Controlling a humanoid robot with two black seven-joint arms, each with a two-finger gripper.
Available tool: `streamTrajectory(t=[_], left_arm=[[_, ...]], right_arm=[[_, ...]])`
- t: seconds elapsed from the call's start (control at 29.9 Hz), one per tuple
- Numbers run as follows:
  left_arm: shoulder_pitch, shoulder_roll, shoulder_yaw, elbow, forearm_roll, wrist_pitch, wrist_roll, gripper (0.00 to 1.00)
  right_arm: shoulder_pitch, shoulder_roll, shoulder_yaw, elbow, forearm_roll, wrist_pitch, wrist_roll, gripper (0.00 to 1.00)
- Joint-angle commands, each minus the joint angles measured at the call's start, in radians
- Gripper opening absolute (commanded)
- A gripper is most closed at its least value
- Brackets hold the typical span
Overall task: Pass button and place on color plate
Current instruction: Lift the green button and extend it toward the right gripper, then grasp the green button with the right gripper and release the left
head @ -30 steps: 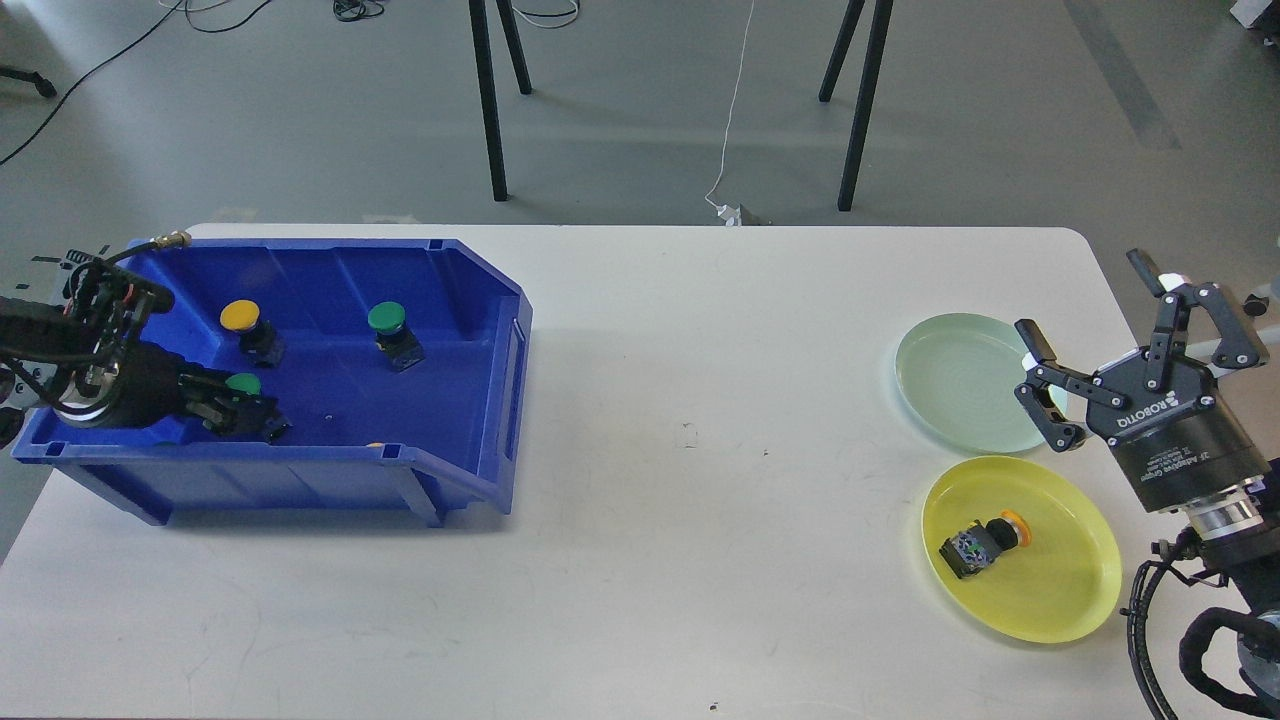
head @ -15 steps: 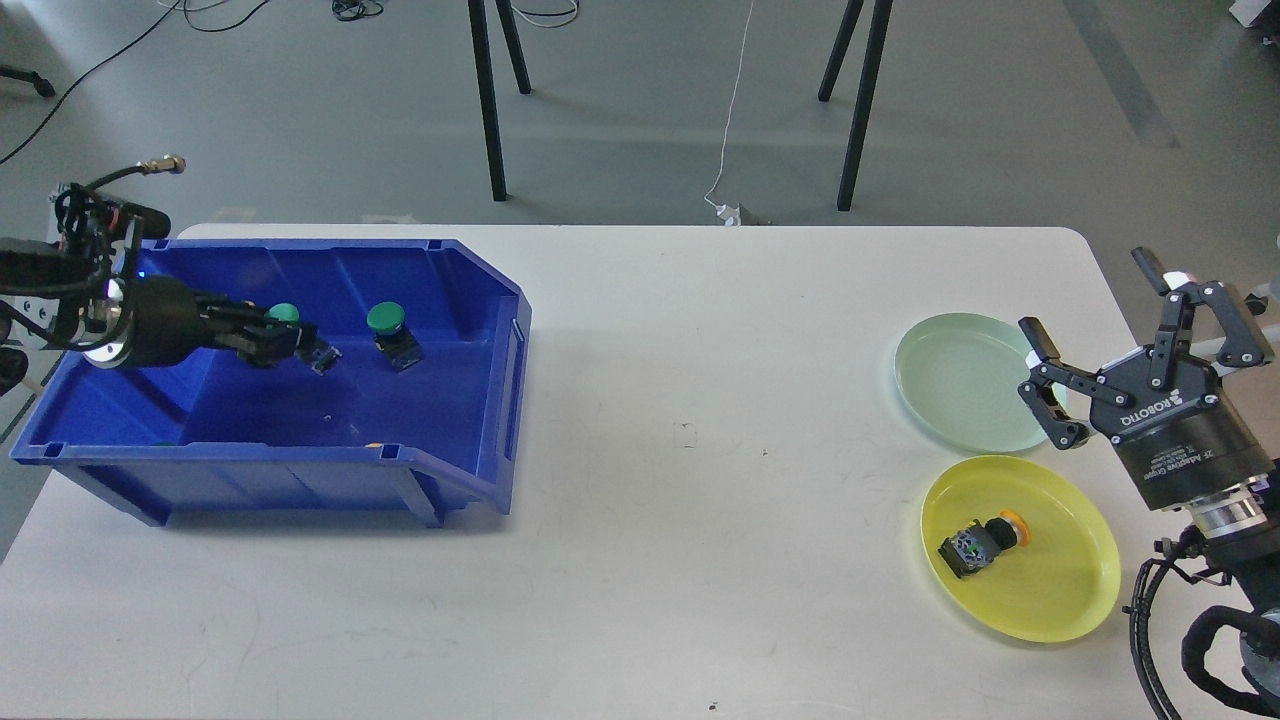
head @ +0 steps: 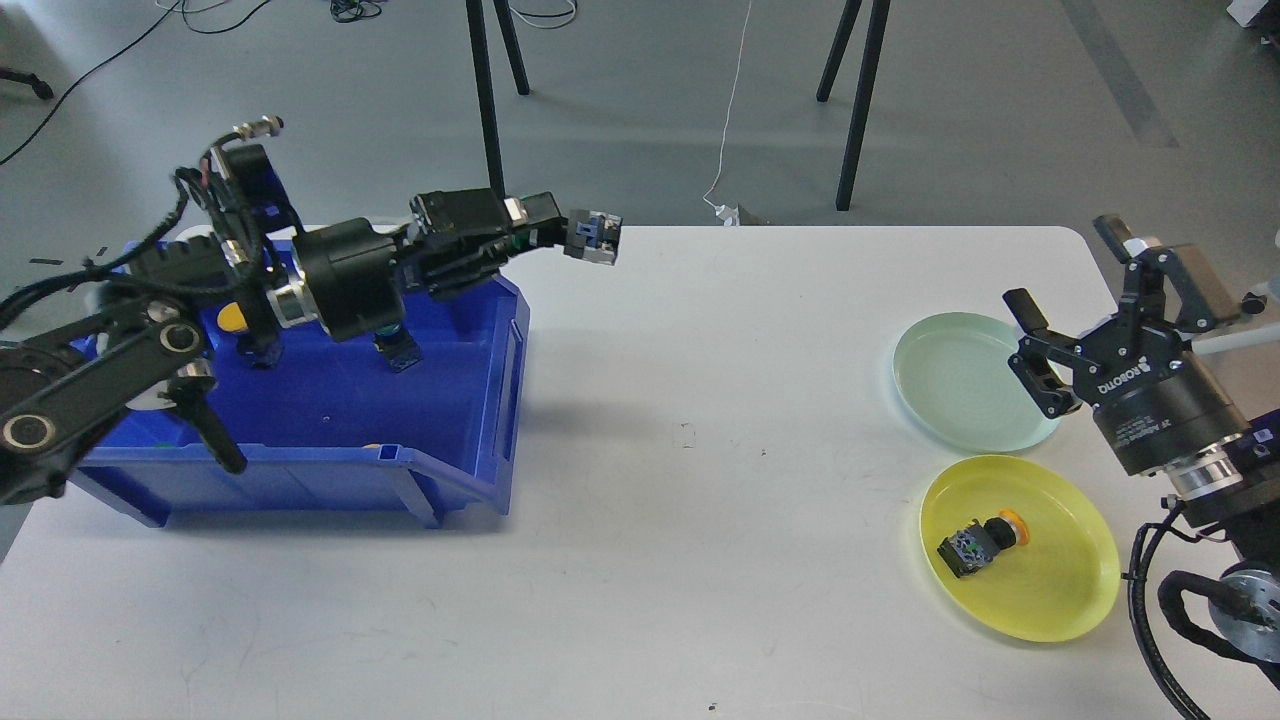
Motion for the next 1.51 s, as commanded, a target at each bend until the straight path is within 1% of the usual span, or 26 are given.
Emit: streamTrajectory(t=[0.0,0.1,0.17,0.4,0.54,0.64,0.94,1.04,1.1,1.14,1.24,1.31,1.34,1.41,1.44,1.47], left_arm=[[0.044,-0.092,-0.003,0.033,-0.008,0.000,0.000,0.13],[0.056,-0.101,-0.004,0.034,-0.068,0.000,0.000,0.13],[0.058,-0.100,-0.003,0.036,-0.082,0.000,0.000,0.13],[0.059,-0.100,-0.003,0.036,-0.085,0.000,0.000,0.13],[0.059,-0.100,-0.003,0.039,-0.085,0.000,0.000,0.13],[0.059,-0.101,-0.003,0.040,-0.085,0.000,0.000,0.14],[0.059,-0.101,-0.003,0.040,-0.085,0.000,0.000,0.14],[0.059,-0.101,-0.003,0.040,-0.085,0.000,0.000,0.14],[0.059,-0.101,-0.003,0.040,-0.085,0.000,0.000,0.14],[0.059,-0.101,-0.003,0.040,-0.085,0.000,0.000,0.14],[0.059,-0.101,-0.003,0.040,-0.085,0.000,0.000,0.14],[0.059,-0.101,-0.003,0.040,-0.085,0.000,0.000,0.14],[0.059,-0.101,-0.003,0.040,-0.085,0.000,0.000,0.14],[0.059,-0.101,-0.003,0.040,-0.085,0.000,0.000,0.14],[0.059,-0.101,-0.003,0.040,-0.085,0.000,0.000,0.15],[0.059,-0.100,-0.003,0.040,-0.085,0.000,0.000,0.15]], right_arm=[[0.169,0.049,-0.233,-0.031,-0.057,-0.107,0.000,0.96],[0.293,0.122,-0.407,-0.088,-0.089,-0.234,0.000,0.97],[0.350,0.156,-0.471,-0.128,-0.104,-0.277,0.000,0.97],[0.402,0.279,-0.507,-0.142,-0.094,-0.281,0.000,0.97],[0.433,0.323,-0.519,-0.152,-0.092,-0.279,0.000,0.97],[0.457,0.353,-0.568,-0.165,-0.091,-0.281,0.000,0.97],[0.470,0.385,-0.600,-0.163,-0.089,-0.282,0.000,0.96],[0.470,0.386,-0.603,-0.162,-0.088,-0.285,0.000,0.94],[0.471,0.386,-0.603,-0.162,-0.088,-0.291,0.000,0.90],[0.470,0.386,-0.603,-0.162,-0.086,-0.293,0.000,0.86],[0.470,0.386,-0.603,-0.162,-0.086,-0.288,0.000,0.66],[0.470,0.385,-0.608,-0.163,-0.089,-0.282,0.000,0.37],[0.470,0.386,-0.611,-0.163,-0.091,-0.282,0.000,0.25],[0.468,0.386,-0.614,-0.163,-0.092,-0.284,0.000,0.09],[0.468,0.386,-0.614,-0.163,-0.092,-0.287,0.000,0.03],[0.468,0.386,-0.614,-0.163,-0.092,-0.290,0.000,0.00]])
